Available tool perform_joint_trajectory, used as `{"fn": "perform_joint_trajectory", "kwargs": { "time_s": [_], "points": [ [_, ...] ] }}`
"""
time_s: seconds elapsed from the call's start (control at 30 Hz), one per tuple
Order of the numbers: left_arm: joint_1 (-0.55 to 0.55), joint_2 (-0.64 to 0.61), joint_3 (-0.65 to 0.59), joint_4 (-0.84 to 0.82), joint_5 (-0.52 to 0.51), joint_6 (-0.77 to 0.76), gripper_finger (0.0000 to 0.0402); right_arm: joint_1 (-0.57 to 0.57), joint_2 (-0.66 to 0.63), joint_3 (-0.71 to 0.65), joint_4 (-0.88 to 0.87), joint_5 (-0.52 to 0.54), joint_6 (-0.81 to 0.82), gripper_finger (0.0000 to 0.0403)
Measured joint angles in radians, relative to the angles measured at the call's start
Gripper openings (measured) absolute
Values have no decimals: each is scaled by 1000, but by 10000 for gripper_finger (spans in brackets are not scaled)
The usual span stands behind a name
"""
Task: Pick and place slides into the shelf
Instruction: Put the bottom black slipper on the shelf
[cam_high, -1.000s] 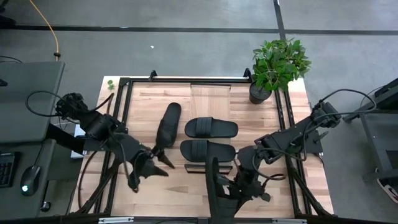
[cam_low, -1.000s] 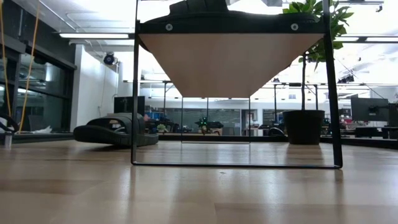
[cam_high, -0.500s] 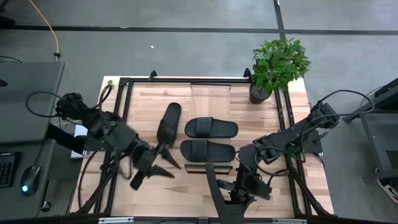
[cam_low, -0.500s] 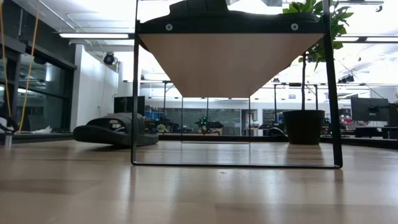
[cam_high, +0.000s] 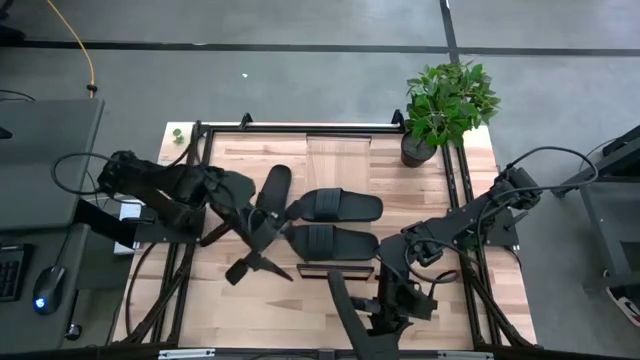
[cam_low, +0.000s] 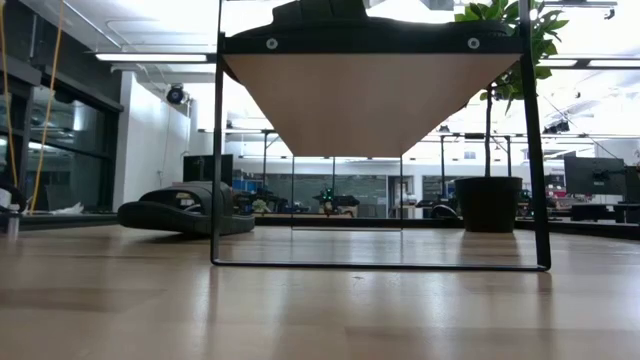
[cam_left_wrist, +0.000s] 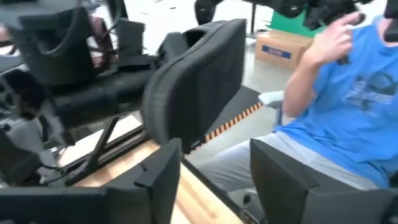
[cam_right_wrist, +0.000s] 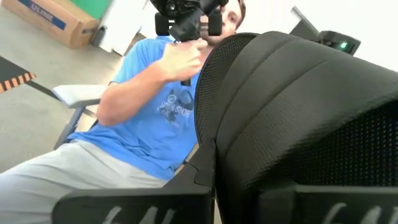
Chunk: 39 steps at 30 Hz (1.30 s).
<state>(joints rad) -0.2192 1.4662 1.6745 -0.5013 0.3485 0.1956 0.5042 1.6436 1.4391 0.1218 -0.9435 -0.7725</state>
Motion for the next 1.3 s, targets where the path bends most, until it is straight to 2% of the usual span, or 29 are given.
{"fn": "perform_joint_trajectory", "kwargs": {
  "time_s": [0.17,0.33,0.47,0.8,1.3],
  "points": [
    [-2,55,0,34,-38,7,231,7,0,0,-5,0,-42,5],
    [5,109,0,66,-42,34,258,7,0,0,-11,-8,-56,5],
    [10,127,-1,103,-40,43,261,7,0,0,-20,-28,-57,5],
    [16,124,0,185,82,26,262,5,47,0,34,-39,-58,5],
    [17,193,-1,243,148,6,262,-14,51,0,72,-56,-58,5]
  ]
}}
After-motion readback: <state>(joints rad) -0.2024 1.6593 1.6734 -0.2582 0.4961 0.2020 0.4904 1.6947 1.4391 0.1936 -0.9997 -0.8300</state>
